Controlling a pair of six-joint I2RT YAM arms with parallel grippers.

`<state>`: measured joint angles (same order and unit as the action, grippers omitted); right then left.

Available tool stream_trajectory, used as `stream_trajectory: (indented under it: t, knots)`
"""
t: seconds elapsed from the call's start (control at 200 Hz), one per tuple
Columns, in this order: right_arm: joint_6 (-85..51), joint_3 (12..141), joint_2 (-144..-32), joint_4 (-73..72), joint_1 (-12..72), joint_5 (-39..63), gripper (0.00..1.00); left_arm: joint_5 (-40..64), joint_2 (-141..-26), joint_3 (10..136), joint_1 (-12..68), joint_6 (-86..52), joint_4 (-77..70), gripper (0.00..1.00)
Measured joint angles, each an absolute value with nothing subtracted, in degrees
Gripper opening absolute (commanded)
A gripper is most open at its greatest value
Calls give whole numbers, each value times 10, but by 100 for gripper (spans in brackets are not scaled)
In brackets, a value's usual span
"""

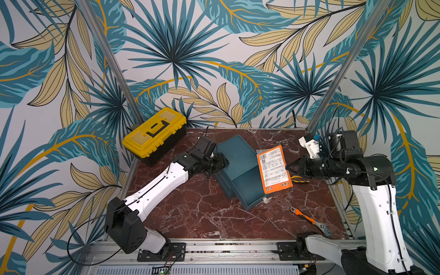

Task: Take the seed bags out of the drawer
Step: Place the seed packet at the center of the board.

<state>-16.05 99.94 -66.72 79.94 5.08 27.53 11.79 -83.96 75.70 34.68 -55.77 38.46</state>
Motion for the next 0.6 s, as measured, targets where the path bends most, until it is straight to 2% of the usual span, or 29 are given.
stream_trajectory:
  t: [0.275,0.461,0.601]
  knots:
    - [-176,1001,-675,690,7,186,0,124,-853,771,347,-552,388,63]
    - [-180,999,-750,610,-20,93,0,127,-856,773,347,-548,388,63]
    - [-177,999,-822,562,-46,62,0,129,-857,774,345,-548,388,63]
